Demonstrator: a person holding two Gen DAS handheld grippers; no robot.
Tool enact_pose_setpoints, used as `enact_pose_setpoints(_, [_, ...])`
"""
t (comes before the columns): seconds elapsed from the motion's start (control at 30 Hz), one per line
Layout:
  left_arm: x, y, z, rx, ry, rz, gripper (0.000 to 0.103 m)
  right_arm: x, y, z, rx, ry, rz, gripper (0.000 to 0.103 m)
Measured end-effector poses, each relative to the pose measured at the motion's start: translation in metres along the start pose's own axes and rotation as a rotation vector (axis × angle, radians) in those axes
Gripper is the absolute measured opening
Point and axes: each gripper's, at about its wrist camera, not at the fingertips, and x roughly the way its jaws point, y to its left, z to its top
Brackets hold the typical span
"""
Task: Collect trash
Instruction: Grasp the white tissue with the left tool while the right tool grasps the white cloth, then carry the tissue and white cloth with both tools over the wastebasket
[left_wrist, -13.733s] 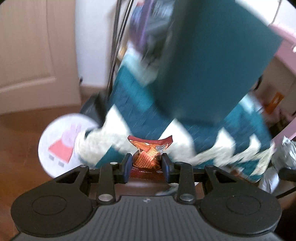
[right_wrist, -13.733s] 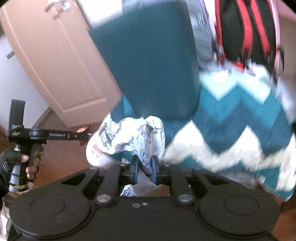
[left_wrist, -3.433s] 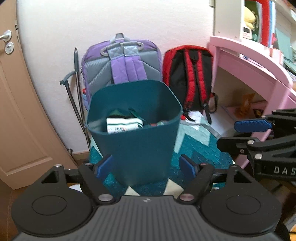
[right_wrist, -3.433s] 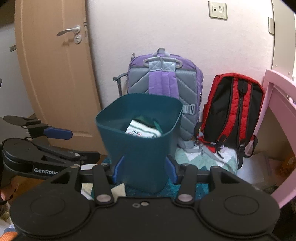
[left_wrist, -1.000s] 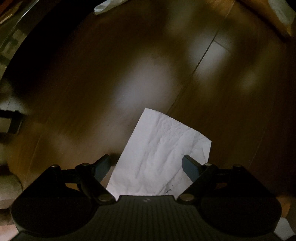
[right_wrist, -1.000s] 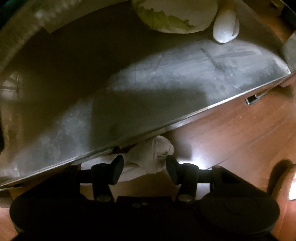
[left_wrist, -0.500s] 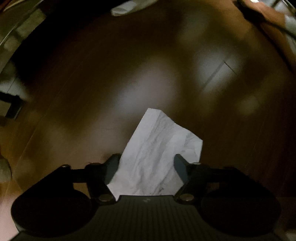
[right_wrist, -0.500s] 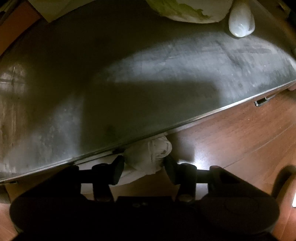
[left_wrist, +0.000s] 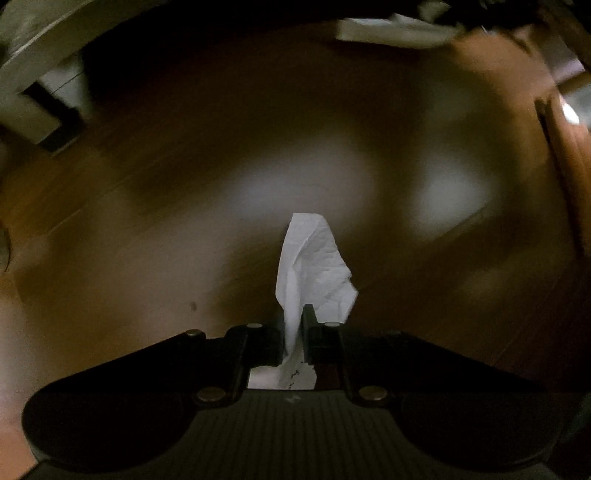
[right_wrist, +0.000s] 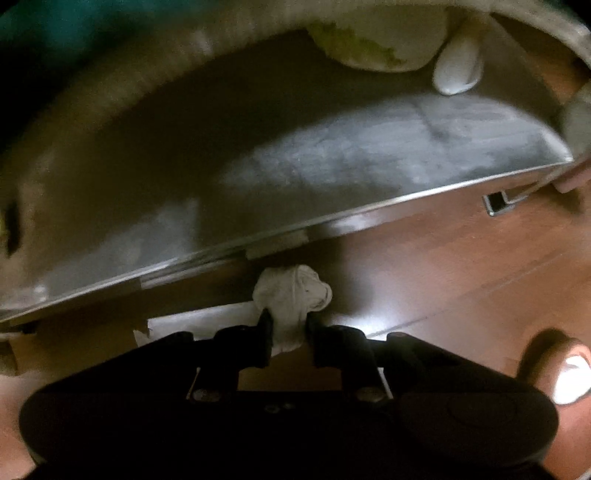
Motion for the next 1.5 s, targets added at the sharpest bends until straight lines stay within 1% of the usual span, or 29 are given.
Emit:
enact_pose_setpoints(0.1, [-0.021,0.005,0.001,-0.038,-0.012,-0.014,0.009,-0.026,-0.002,-0.005,-0.009,-0.018,0.015,0.018])
enact_pose_setpoints(0.17, [-0.045,0.011,0.005,-0.047,-0.030,-0.023,0.009,-0.044,-0.010,-0.003,-0.003,-0.027,0.027,0.018])
enact_pose_setpoints(0.27, [-0.082,0.016,0.006,-0.077,-0.070,-0.046,0.009,-0.082,-0.012,-0.007,0.001,-0.051,0.055,0.018])
enact_pose_setpoints(0.4, [-0.144,0.015,0.011,-0.108,-0.139,-0.069,0.009,-0.142,-0.012,-0.021,-0.025,-0.085,0.093,0.018])
enact_pose_setpoints(0.53, [-0.209,0.011,0.014,-0.123,-0.219,-0.074,0.009,-0.212,-0.011,-0.028,-0.063,-0.144,0.147,0.018])
enact_pose_setpoints(0.57, [-0.217,0.003,0.017,-0.125,-0.238,-0.073,0.009,-0.230,-0.010,-0.031,-0.072,-0.163,0.161,0.018])
enact_pose_setpoints(0.67, [-0.270,-0.010,0.020,-0.126,-0.305,-0.063,0.009,-0.280,-0.008,-0.037,-0.102,-0.217,0.200,0.018])
enact_pose_setpoints(0.73, [-0.298,-0.027,0.019,-0.124,-0.353,-0.055,0.009,-0.314,-0.005,-0.041,-0.125,-0.254,0.218,0.018])
enact_pose_setpoints(0.9, [-0.375,-0.056,0.010,-0.136,-0.473,-0.017,0.009,-0.381,0.003,-0.053,-0.189,-0.342,0.258,0.018])
enact_pose_setpoints(1.0, [-0.413,-0.073,0.004,-0.149,-0.537,0.008,0.009,-0.425,0.004,-0.063,-0.238,-0.398,0.271,0.018])
enact_pose_setpoints(1.1, [-0.444,-0.090,-0.004,-0.167,-0.605,0.027,0.009,-0.454,0.001,-0.070,-0.273,-0.448,0.284,0.018])
enact_pose_setpoints(1.17, [-0.467,-0.099,-0.010,-0.180,-0.635,0.031,0.009,-0.474,-0.001,-0.072,-0.291,-0.477,0.293,0.018])
enact_pose_setpoints(1.27, [-0.500,-0.112,-0.012,-0.193,-0.693,0.050,0.009,-0.510,0.000,-0.075,-0.327,-0.527,0.299,0.018])
enact_pose_setpoints(1.5, [-0.573,-0.134,0.000,-0.210,-0.839,0.085,0.009,-0.578,0.013,-0.061,-0.410,-0.684,0.293,0.018])
